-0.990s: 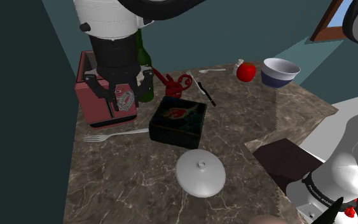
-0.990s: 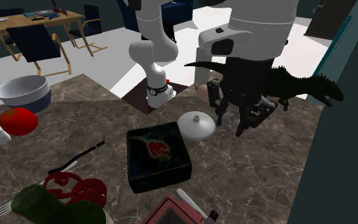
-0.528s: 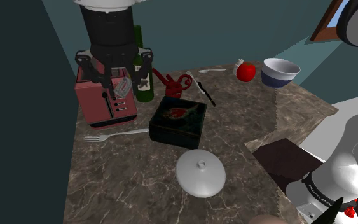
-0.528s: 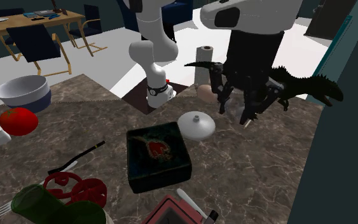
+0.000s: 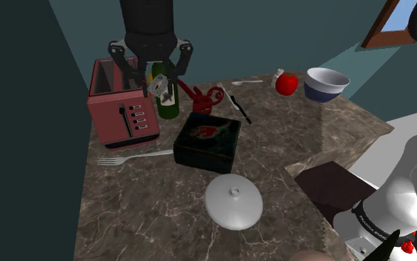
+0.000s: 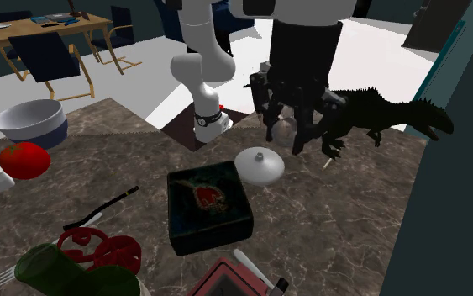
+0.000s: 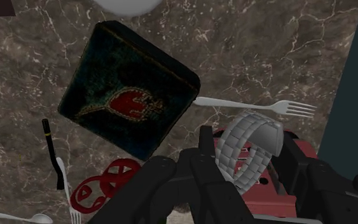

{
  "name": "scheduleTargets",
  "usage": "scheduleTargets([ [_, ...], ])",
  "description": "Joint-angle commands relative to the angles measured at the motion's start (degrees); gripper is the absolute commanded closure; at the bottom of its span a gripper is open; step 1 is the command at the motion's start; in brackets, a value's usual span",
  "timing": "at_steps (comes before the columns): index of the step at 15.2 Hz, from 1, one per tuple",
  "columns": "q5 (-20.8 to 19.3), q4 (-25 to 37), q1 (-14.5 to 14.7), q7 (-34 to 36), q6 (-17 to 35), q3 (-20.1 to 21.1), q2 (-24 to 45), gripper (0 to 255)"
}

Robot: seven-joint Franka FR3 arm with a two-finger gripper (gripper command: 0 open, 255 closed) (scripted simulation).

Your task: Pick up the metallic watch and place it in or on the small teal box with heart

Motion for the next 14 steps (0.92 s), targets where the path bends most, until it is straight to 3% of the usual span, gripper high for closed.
scheduleTargets([
  [1,1.4,-3.6,-2.3,-2.6,1.2,-0.7,-2.8,255],
  [6,4.5,-12.0,-7.9,-10.6,4.2,-3.7,-9.0,255],
  [14,4.9,-19.6,-8.1,-10.7,10.7,-3.9,-10.1,255],
])
